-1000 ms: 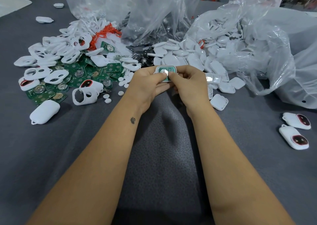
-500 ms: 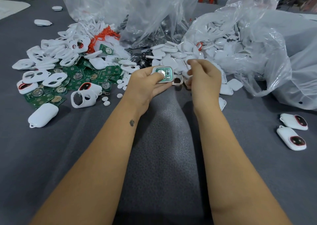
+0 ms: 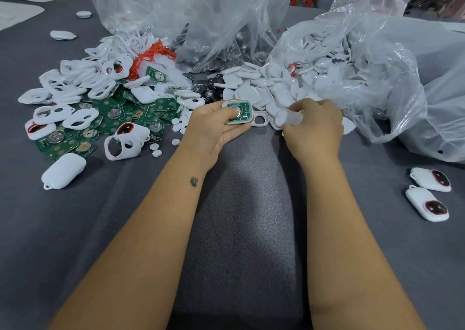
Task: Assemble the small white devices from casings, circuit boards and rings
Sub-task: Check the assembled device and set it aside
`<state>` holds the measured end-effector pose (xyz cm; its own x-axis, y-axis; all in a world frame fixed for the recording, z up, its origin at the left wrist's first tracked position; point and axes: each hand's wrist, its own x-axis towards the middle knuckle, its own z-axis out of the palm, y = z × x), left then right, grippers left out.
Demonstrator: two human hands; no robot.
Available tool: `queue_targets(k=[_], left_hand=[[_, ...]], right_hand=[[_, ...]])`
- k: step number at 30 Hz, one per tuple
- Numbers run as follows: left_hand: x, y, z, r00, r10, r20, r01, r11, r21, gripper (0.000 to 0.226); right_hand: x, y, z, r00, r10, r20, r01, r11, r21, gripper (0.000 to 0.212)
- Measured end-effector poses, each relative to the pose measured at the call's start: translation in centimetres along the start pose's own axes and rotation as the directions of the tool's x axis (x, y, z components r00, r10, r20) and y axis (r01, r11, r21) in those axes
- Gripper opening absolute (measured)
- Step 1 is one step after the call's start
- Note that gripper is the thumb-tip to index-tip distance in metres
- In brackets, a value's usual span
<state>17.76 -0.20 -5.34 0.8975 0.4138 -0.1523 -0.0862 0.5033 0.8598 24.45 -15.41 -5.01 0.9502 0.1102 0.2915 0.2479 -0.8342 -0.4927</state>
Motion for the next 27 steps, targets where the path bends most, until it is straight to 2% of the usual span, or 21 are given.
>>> queue_targets(k=[3, 5, 8, 12, 17, 21, 24, 27], left_hand=[[0.0, 0.0, 0.0, 1.0, 0.003, 0.001, -0.003, 1.0, 0.005, 0.015], [0.0, 0.0, 0.0, 1.0, 0.005, 0.002, -0.005, 1.0, 0.012, 0.016], [0.1, 0.0, 0.0, 1.0, 0.005, 0.004, -0.005, 1.0, 0.02, 0.017], [0.1, -0.1, 0.0, 1.0, 0.009, -0.005, -0.009, 1.0, 0.029, 0.018], [0.0, 0.0, 0.0, 1.0, 0.02, 0.009, -0.02, 0.999, 0.031, 0.02], [0.0, 0.0, 0.1, 1.0, 0.015, 0.009, -0.016, 1.0, 0.025, 0.019], [0.0, 0.0, 0.0, 1.0, 0.011, 0.013, -0.011, 1.0, 0.027, 0.019], [0.1, 0.0, 0.0, 1.0, 0.014, 0.022, -0.014, 0.999, 0.037, 0.019]], right_hand=[[0.0, -0.1, 0.2, 0.997, -0.039, -0.071, 0.04, 0.999, 0.019, 0.027], [0.1, -0.4, 0.1, 0.992, -0.017, -0.123, 0.044, 0.975, 0.216, 0.017], [0.1, -1.2, 0.1, 0.996, 0.069, -0.065, -0.012, 0.77, 0.637, 0.017], [-0.3, -2.1, 0.4, 0.999, 0.025, 0.046, -0.052, 0.48, 0.876, 0.022], [-0.6, -2.7, 0.8, 0.994, -0.084, 0.069, -0.043, 0.28, 0.959, 0.03], [-0.5, -2.8, 0.9, 0.99, -0.11, 0.083, -0.062, 0.181, 0.982, 0.029], [-0.5, -2.8, 1.0, 0.988, -0.117, 0.096, -0.078, 0.152, 0.985, 0.029], [-0.5, -2.9, 1.0, 0.987, -0.12, 0.104, -0.083, 0.169, 0.982, 0.028]])
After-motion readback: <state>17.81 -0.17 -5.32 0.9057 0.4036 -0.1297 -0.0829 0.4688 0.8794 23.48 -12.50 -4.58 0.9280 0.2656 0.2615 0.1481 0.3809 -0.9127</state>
